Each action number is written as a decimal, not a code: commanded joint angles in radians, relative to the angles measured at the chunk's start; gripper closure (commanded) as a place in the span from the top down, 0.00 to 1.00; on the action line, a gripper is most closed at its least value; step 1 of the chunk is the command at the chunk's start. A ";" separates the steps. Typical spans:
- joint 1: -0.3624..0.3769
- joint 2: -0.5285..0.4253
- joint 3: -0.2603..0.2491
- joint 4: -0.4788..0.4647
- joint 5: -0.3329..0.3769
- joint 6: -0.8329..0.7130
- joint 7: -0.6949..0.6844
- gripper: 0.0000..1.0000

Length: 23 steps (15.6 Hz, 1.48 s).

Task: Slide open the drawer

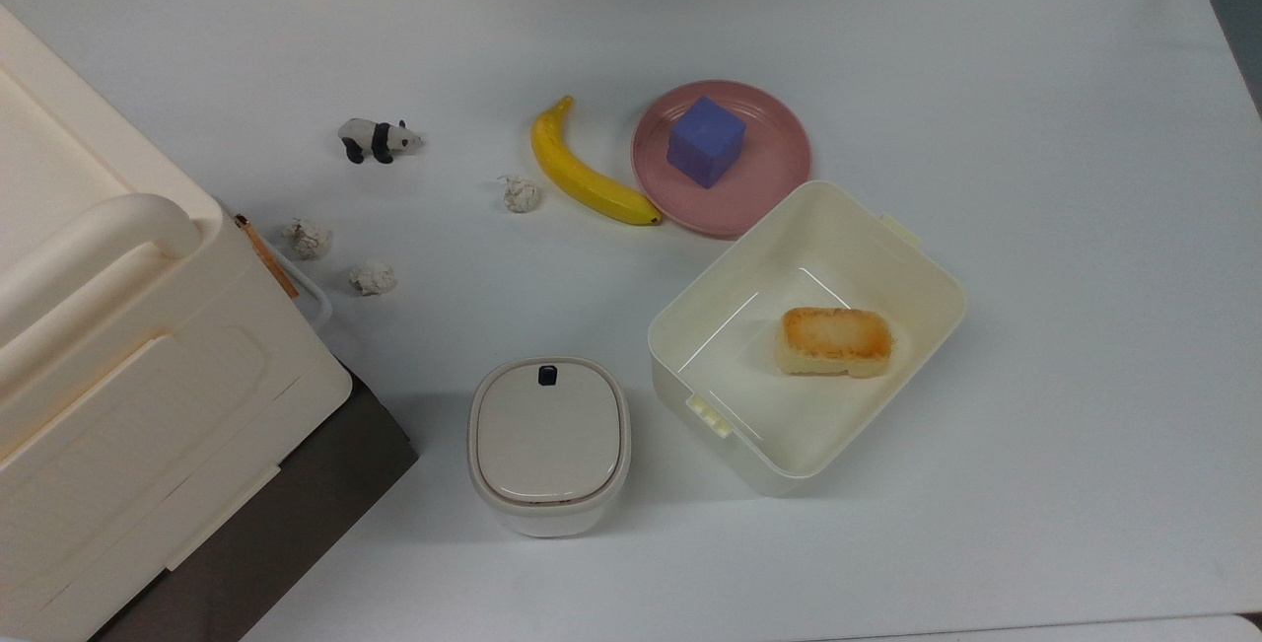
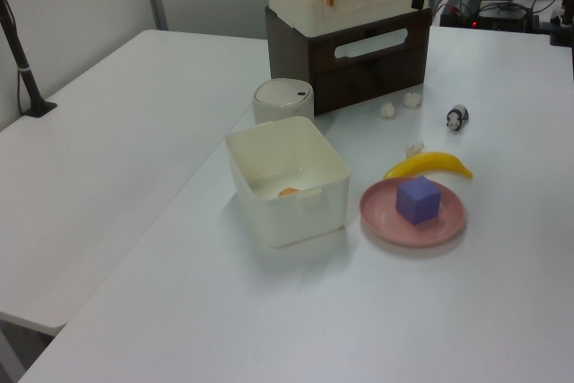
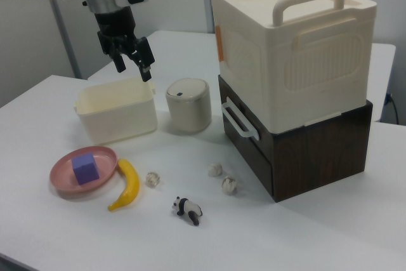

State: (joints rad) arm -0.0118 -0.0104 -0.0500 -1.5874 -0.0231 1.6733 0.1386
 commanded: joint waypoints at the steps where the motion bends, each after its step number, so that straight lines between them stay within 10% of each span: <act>1: 0.003 0.003 -0.008 0.015 0.028 -0.024 -0.014 1.00; 23: 0.003 0.003 -0.011 0.017 0.028 -0.036 -0.001 1.00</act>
State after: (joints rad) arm -0.0129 -0.0104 -0.0531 -1.5869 -0.0216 1.6732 0.1390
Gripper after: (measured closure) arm 0.000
